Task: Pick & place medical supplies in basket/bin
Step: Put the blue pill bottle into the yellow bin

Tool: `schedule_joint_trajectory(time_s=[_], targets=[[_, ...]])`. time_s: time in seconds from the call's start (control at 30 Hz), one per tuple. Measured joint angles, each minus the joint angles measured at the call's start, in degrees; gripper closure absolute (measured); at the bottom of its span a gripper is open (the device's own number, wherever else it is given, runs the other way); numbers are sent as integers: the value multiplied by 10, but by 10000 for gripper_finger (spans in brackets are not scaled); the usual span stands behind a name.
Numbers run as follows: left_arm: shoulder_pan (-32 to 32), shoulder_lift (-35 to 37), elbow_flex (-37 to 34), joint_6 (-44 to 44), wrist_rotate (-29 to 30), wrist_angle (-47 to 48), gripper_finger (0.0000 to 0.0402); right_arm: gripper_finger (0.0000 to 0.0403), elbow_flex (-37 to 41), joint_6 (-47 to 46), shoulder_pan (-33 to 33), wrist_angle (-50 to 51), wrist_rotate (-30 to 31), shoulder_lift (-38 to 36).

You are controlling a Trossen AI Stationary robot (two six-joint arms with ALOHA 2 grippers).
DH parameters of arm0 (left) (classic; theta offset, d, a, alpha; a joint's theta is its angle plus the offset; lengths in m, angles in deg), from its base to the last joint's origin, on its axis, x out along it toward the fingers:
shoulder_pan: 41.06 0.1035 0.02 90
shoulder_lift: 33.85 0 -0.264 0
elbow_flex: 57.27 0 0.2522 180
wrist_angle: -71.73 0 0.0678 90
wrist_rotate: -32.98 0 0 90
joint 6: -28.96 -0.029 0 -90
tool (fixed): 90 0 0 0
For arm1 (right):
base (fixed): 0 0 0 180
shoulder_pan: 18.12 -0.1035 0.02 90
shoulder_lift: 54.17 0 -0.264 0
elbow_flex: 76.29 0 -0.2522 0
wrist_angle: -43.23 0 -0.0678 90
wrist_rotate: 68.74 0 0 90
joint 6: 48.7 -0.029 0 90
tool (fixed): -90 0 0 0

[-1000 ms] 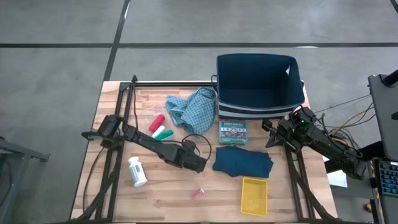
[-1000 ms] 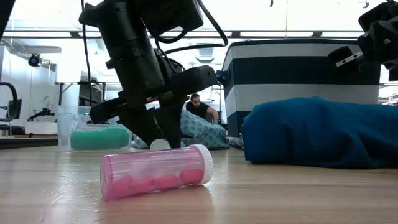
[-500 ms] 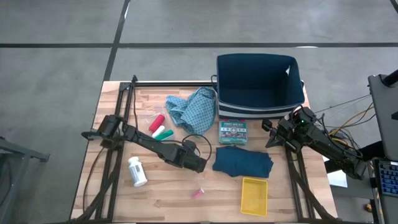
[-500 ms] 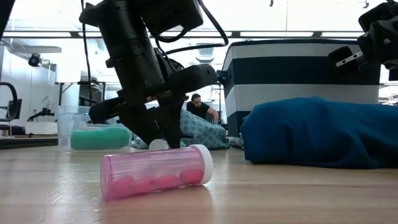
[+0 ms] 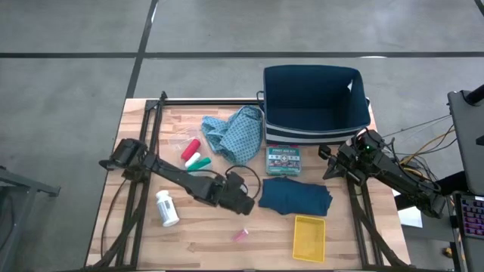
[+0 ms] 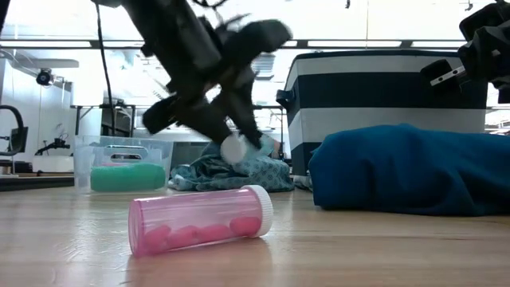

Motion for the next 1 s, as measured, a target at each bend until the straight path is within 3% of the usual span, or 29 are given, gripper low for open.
schedule_joint_trajectory(time_s=[0.23,0.43,0.73,1.0], targets=[[-49,10,0,-93,87,-103,285,394,0,0,0,0,0,0],[-86,10,0,-225,132,-237,285,394,0,0,0,0,0,-1],[-104,9,-1,-360,137,-371,285,394,0,0,0,0,0,-1],[-105,8,-1,-439,142,-408,285,394,0,0,0,0,0,-1]])
